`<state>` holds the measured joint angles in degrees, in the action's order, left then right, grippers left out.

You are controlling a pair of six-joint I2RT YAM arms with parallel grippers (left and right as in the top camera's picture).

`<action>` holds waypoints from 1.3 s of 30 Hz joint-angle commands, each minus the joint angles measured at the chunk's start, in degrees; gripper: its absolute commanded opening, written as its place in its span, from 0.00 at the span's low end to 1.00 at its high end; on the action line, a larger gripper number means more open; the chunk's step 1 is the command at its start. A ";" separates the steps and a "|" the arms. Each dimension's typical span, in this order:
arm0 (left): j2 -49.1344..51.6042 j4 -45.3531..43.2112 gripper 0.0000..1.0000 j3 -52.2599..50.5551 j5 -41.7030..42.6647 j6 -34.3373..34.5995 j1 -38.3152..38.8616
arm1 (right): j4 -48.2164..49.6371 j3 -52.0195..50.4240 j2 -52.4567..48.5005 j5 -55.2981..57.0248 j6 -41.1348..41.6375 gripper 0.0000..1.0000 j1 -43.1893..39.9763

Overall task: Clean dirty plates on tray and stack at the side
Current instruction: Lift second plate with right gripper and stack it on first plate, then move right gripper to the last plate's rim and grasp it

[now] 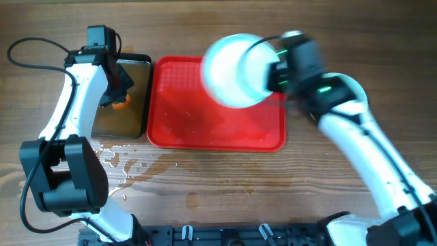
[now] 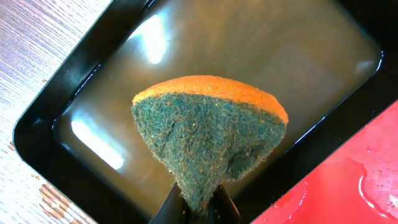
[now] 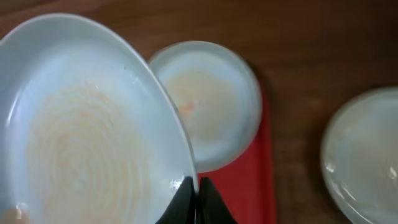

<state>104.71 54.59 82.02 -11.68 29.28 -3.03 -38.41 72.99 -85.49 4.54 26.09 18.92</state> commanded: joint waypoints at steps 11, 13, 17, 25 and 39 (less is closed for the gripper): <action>0.44 -0.15 0.04 -0.28 0.35 -0.50 0.02 | -2.08 -10.82 -5.55 -7.21 0.92 0.04 -42.07; 0.44 -0.15 0.04 -0.28 0.35 -0.50 0.02 | -1.16 -11.91 -7.54 -5.68 0.90 0.04 -42.47; 0.44 -0.13 0.04 -0.28 0.35 -0.50 0.02 | 0.26 -12.33 -10.58 -5.62 0.90 0.15 -42.45; 0.44 -0.22 0.04 -0.28 0.37 -0.50 0.02 | 0.02 -4.44 -8.76 -23.71 -4.50 0.60 -38.73; 0.44 -0.20 0.04 -0.28 0.35 -0.50 0.02 | 12.59 -0.72 -22.12 -14.14 7.21 0.53 -9.40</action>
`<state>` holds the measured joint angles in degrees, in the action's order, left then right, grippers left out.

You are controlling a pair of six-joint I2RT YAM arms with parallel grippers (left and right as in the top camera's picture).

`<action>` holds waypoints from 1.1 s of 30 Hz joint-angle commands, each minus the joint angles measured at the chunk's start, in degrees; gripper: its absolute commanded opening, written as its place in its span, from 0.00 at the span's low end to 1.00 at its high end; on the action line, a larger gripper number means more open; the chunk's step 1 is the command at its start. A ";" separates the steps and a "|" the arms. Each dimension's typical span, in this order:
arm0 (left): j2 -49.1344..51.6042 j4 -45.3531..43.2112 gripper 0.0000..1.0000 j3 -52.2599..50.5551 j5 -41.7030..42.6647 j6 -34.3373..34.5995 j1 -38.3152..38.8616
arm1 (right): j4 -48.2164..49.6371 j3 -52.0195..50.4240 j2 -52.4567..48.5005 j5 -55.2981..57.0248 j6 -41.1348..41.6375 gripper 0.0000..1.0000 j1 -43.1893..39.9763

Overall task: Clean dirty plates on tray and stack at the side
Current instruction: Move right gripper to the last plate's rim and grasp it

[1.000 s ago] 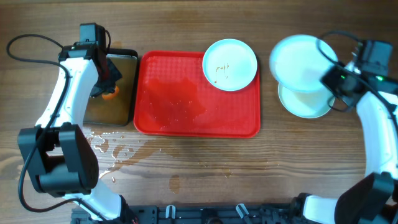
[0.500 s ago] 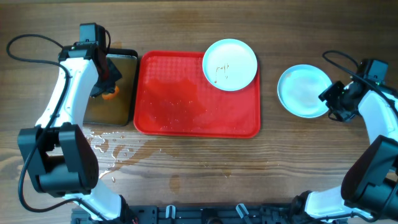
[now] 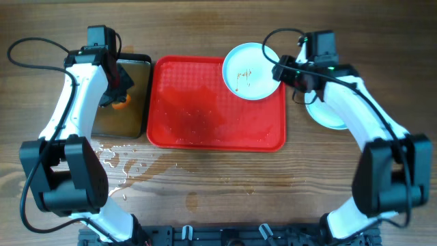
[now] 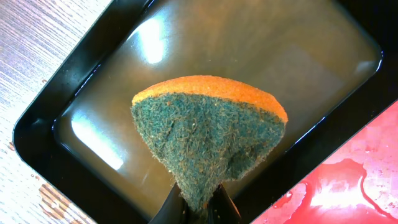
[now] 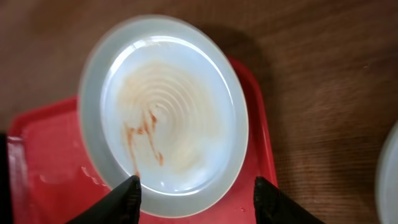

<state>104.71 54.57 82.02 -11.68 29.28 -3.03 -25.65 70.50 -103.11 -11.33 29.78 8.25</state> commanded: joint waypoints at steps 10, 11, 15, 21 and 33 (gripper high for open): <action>0.44 -0.20 0.04 -0.28 0.35 -0.50 0.02 | -1.22 1.77 -8.66 2.40 8.94 0.17 3.08; 0.44 -0.22 0.04 -0.28 0.35 -0.50 0.02 | -1.22 1.77 -9.35 2.38 9.73 0.17 3.48; 0.44 -0.15 0.04 -0.28 0.35 -0.50 0.02 | -1.18 1.79 -11.54 1.92 10.86 0.16 5.73; 0.44 -0.15 0.04 -0.28 0.35 -0.50 0.02 | -4.24 1.79 -11.54 -1.57 9.14 0.05 9.05; 0.44 -0.15 0.04 -0.28 0.33 -0.52 0.02 | -13.79 7.37 -11.15 -5.03 3.74 0.05 17.81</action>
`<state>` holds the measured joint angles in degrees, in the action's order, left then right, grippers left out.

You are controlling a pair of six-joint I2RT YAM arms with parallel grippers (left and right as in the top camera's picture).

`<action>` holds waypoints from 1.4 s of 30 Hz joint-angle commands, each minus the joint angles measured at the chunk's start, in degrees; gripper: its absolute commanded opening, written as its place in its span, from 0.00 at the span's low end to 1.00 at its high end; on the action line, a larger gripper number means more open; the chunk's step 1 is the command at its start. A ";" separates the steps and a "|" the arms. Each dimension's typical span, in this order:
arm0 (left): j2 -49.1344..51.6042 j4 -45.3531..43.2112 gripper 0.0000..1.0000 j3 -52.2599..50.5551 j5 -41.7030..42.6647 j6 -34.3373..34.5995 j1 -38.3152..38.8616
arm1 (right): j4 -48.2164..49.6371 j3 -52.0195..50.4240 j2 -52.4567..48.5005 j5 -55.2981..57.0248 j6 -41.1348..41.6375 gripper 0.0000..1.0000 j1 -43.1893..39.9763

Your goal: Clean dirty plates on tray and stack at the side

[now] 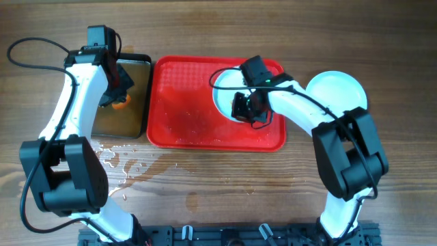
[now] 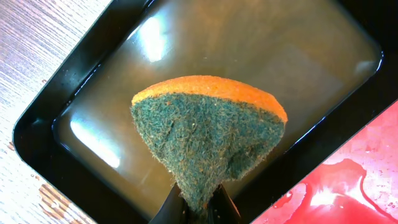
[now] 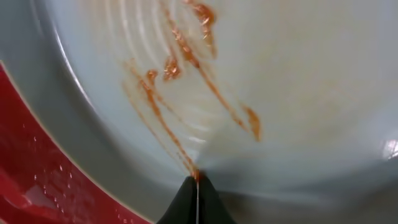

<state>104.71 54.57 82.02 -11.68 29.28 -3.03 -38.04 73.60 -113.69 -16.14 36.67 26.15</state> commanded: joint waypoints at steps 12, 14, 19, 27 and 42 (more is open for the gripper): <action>0.42 -1.01 0.04 -0.28 0.35 -0.52 0.02 | -6.21 20.06 -2.43 12.41 -20.65 0.32 -6.64; 0.44 -0.98 0.04 -0.28 0.33 -0.52 0.02 | -6.86 20.06 -4.37 12.31 -21.31 0.35 -8.85; 0.42 -1.01 0.04 -0.28 0.33 -0.52 0.02 | -7.10 20.04 -6.84 7.91 -23.47 0.42 -12.35; 0.44 -0.98 0.04 -0.28 0.33 -0.52 0.02 | -6.27 20.04 -11.15 7.34 -19.71 0.43 -12.52; 0.44 -0.98 0.04 -0.28 0.35 -0.52 0.02 | -13.66 20.02 -12.13 4.79 -9.22 0.05 -8.81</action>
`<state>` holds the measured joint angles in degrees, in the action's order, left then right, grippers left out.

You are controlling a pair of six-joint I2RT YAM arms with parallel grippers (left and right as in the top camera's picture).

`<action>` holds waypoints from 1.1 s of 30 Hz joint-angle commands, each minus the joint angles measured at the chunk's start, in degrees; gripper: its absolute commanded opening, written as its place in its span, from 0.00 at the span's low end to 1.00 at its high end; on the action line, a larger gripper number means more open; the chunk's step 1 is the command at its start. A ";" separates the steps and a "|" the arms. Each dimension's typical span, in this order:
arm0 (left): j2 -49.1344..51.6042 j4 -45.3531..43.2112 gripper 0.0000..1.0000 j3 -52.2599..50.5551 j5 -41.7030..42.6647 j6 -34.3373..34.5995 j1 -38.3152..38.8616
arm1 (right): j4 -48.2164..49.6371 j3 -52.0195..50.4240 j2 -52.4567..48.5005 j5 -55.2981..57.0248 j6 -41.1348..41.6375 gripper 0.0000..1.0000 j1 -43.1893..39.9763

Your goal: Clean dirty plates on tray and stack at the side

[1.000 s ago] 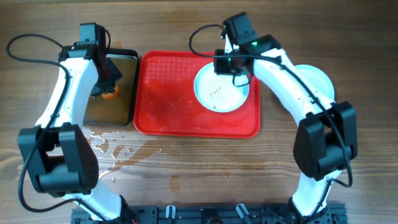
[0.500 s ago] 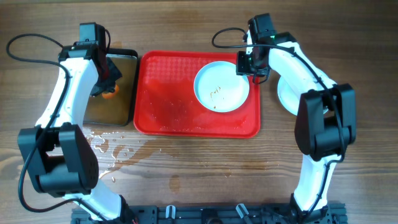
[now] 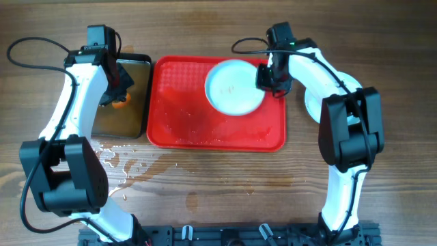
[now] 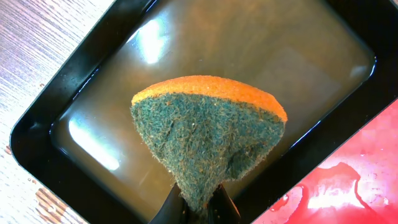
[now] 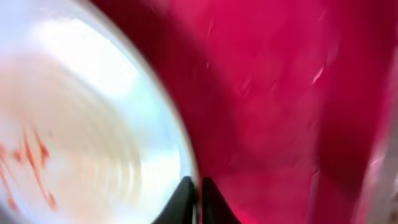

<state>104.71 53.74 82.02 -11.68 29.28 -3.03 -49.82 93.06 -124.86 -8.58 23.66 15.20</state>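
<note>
A white plate (image 3: 235, 87) smeared with red sauce is over the far middle of the red tray (image 3: 184, 116). My right gripper (image 3: 265, 75) is shut on its right rim. In the right wrist view the plate (image 5: 81, 124) is blurred at the left, its rim between the closed fingers of the right gripper (image 5: 198, 193). My left gripper (image 4: 198, 202) is shut on an orange and green sponge (image 4: 208, 134), holding it over the black basin (image 4: 323, 37) of water. A cleaned plate (image 3: 311, 104) lies right of the tray, mostly hidden by my right arm.
The black basin (image 3: 130, 116) stands just left of the tray. Spilled water (image 3: 116, 160) spots the wooden table in front of the basin. The tray floor (image 5: 298, 93) is wet. A black cable (image 3: 27, 44) loops at the far left.
My right gripper was shut on the dirty plate near the tray's middle. Now it is at the tray's far right, gripping the plate's right rim. The left gripper and sponge barely moved.
My right gripper held one plate high over the tray while a sauce-stained plate lay at the tray's far right. Then it was open above the stained plate, with a plate right of the tray. It then shut on the stained plate and holds it now.
</note>
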 commanded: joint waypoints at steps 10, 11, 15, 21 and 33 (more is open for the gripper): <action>0.42 -0.15 0.04 -0.28 0.39 -0.52 0.02 | 0.17 0.59 -0.94 -6.34 4.15 0.13 6.23; 0.42 -0.15 0.04 -0.28 0.92 -0.52 0.02 | 0.79 0.59 -0.94 -6.51 2.95 0.19 6.23; 0.44 -0.22 0.04 -0.28 4.13 -0.55 0.09 | 1.86 0.57 -0.94 -6.49 0.90 0.38 6.29; 0.44 -1.81 0.04 -0.28 8.92 -5.09 1.77 | 3.28 -1.95 -1.68 -8.33 0.28 0.37 6.40; 0.98 -8.79 0.04 -0.28 11.08 -6.62 10.78 | 6.54 -4.90 -2.34 -14.51 -0.22 0.04 6.38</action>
<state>104.71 46.44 82.02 -1.54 24.01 5.48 -43.44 89.23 -125.51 -22.02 24.38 21.56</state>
